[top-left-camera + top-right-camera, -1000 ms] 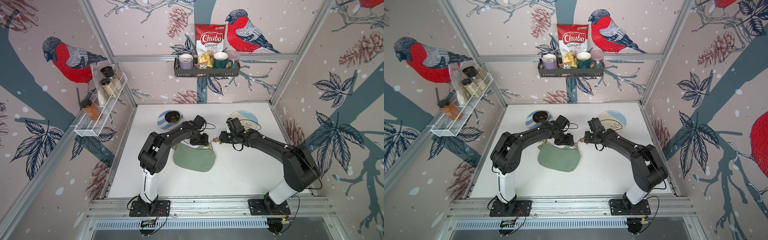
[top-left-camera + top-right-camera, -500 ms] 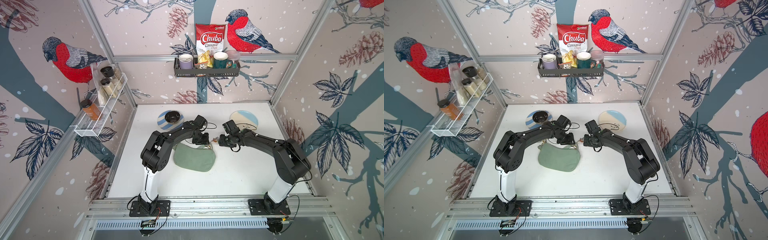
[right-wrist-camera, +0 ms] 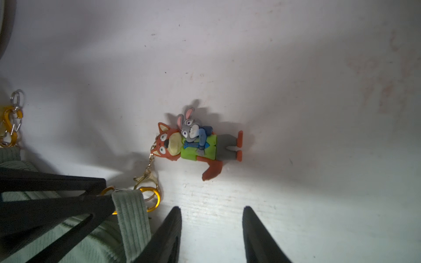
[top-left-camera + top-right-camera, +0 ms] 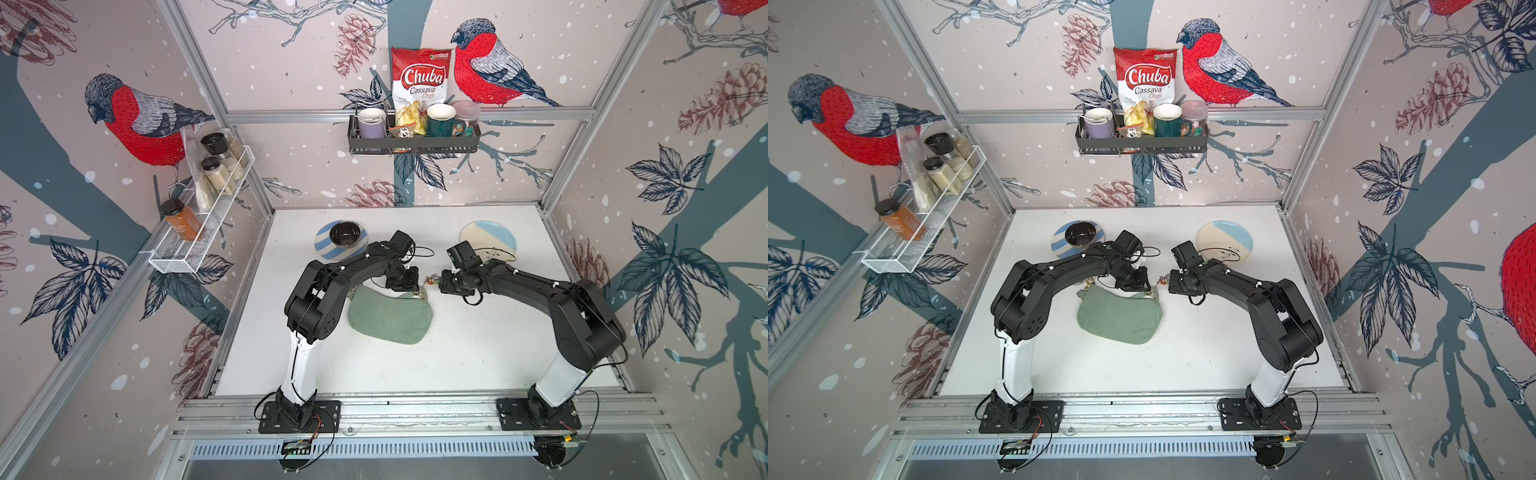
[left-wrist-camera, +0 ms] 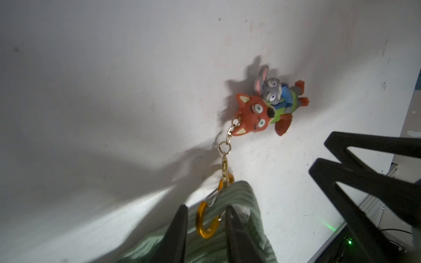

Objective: Remove the decoration from the bag
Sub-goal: Pick up the bag from the center of the board.

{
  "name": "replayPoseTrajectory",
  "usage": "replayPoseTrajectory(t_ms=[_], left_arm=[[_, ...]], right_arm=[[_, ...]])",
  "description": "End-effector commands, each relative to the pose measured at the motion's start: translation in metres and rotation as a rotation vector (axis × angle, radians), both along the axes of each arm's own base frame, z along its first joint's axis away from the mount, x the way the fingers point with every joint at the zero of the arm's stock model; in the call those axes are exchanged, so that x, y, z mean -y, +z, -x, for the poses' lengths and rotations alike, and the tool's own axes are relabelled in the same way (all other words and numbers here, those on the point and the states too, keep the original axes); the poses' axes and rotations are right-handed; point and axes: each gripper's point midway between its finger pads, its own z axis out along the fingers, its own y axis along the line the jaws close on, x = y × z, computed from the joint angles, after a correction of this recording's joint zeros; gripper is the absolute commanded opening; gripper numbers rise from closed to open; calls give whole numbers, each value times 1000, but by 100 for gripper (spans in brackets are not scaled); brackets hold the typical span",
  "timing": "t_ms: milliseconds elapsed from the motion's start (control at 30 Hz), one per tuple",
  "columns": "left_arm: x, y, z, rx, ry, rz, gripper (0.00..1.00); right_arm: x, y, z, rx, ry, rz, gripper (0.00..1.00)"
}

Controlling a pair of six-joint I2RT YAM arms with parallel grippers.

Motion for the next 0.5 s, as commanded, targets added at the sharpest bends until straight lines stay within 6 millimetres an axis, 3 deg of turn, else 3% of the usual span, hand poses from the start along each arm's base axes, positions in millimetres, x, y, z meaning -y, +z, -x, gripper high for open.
replayPoseTrajectory(t_ms=[0,300,467], left_arm=[[-6,-1,4,-32,0,0,27],[6,-2,-5,-40,43,61,22],[8,2,-8,-36,43,67,6]], right_arm=[[1,1,-2,11,-9,2,45],[0,1,-1,3,-5,4,44],[3,2,-1,5,-6,14,44]])
